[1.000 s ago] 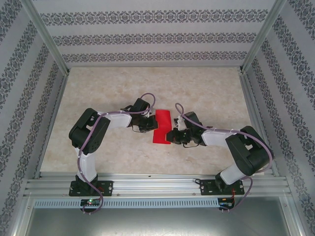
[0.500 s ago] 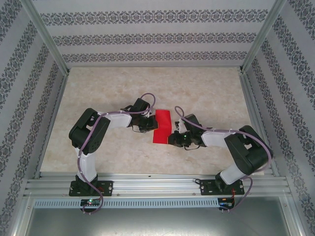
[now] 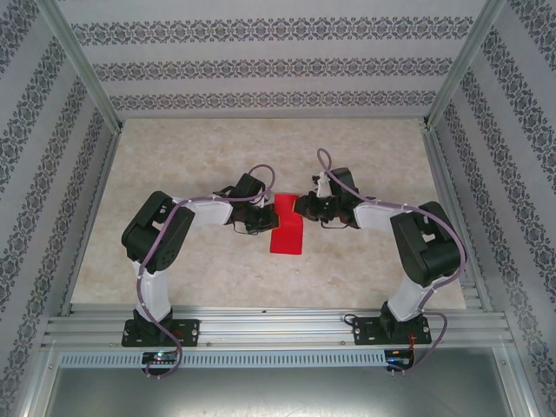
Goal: Fold a paper plane with a square sheet of paper (pick it up from the middle)
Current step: Fold the square sheet of paper in half at the center of the table.
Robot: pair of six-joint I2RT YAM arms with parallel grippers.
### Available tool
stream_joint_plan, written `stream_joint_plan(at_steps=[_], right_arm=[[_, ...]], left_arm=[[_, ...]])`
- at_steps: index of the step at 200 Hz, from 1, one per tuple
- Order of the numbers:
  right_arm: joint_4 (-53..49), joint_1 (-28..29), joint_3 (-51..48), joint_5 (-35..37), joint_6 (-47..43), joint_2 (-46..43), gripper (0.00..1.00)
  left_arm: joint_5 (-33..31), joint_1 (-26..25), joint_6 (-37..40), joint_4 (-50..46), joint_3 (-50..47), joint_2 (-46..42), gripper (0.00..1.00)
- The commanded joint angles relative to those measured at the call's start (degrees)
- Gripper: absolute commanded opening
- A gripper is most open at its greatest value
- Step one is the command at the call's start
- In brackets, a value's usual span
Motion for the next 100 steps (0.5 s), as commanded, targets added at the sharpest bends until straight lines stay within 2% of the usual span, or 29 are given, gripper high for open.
stream_joint_plan(at_steps=[1, 76, 100], right_arm=[[-0.62, 0.08, 1.49, -1.25, -1.59, 1.25, 0.11], [-0.34, -1.0, -0.57, 0.25, -4.24, 8.78, 0.12], [1.91, -1.08, -1.66, -1.87, -2.42, 8.48, 0.12]], left_arm=[[-0.92, -0.83, 1.64, -6.49, -0.23, 2.55, 0.0], [-1.01, -0.84, 1.97, -6.71, -0.59, 2.52, 0.0], [-1.11, -0.84, 2.34, -7.14, -0.56, 2.51, 0.0]])
